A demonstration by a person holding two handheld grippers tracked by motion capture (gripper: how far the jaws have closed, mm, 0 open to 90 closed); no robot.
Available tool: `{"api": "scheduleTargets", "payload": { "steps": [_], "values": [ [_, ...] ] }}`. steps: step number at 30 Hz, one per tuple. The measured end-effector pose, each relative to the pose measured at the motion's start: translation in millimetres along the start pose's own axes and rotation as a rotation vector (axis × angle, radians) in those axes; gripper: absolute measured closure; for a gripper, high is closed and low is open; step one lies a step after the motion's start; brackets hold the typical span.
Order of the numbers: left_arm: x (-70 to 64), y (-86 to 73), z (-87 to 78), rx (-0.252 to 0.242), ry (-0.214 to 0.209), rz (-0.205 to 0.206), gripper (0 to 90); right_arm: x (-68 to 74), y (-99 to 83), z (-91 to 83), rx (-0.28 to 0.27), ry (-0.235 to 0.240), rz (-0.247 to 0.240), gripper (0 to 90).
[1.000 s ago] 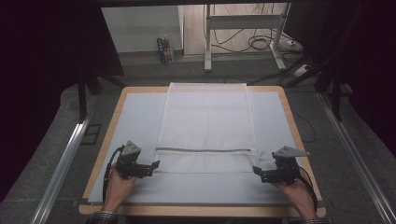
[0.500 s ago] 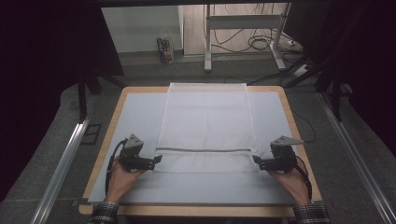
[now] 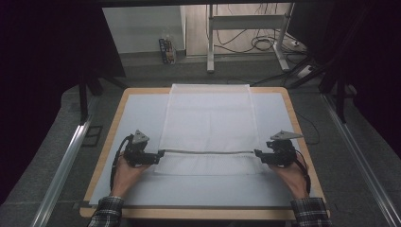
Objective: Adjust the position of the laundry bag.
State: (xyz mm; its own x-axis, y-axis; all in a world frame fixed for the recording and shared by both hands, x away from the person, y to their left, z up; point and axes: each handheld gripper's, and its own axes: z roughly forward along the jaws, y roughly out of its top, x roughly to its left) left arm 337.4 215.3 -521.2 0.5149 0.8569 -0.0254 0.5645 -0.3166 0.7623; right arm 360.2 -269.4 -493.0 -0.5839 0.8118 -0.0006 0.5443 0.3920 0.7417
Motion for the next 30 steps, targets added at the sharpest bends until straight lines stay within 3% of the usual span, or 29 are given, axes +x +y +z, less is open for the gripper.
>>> {"api": "scheduleTargets", "payload": {
  "steps": [5,10,20,23,26,30],
  "values": [
    [6.1,6.6,3.7,-0.019,-0.01,-0.021,20.1,-0.8,6.2,11.2,0.026,-0.058,-0.014,42.7],
    [11.3,11.3,12.2,0.002,-0.003,-0.008,31.0,-4.4,13.0,20.3,0.038,-0.068,-0.001,53.0],
    [18.1,18.5,32.0,0.015,0.035,-0.035,52.8,-12.8,21.8,38.6,0.055,-0.11,0.037,71.8],
    [15.5,18.5,37.3,0.027,0.043,-0.023,52.7,-15.3,20.8,42.8,0.065,-0.115,0.039,67.8],
    [11.5,18.3,42.1,0.045,0.053,-0.008,48.2,-16.9,19.4,45.1,0.071,-0.105,0.041,58.3],
    [7.4,17.5,48.7,0.076,0.074,0.011,42.0,-17.5,16.8,48.1,0.075,-0.109,0.048,54.5]
  ]
}}
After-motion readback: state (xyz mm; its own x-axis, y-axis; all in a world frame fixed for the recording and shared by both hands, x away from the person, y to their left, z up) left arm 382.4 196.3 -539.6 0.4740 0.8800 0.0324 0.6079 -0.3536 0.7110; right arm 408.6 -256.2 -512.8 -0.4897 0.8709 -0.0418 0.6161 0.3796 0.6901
